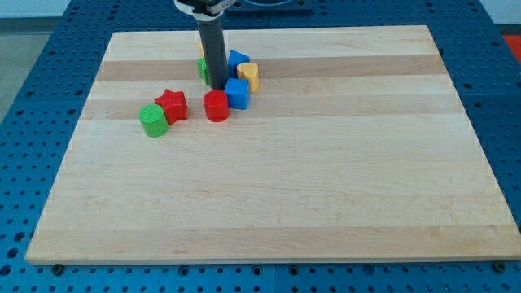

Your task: Push the blue triangle to the top of the yellow heart

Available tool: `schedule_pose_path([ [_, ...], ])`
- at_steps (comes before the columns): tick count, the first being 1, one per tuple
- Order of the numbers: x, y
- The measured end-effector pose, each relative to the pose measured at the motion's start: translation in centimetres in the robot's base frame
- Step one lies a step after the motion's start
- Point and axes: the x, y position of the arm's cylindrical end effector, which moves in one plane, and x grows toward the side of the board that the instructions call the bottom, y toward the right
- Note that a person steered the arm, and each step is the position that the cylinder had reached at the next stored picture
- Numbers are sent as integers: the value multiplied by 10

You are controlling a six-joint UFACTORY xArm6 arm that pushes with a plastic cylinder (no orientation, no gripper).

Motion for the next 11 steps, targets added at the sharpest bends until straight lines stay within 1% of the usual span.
schedule_pose_path([
  [1, -14, -31],
  [2, -16, -81],
  [3, -15, -115],
  [4, 5, -112],
  [5, 26, -81],
  [6, 26, -33],
  [7, 13, -20],
  [8, -6, -20],
  [9, -11, -11],
  [10, -15, 12],
  [11, -34, 13],
])
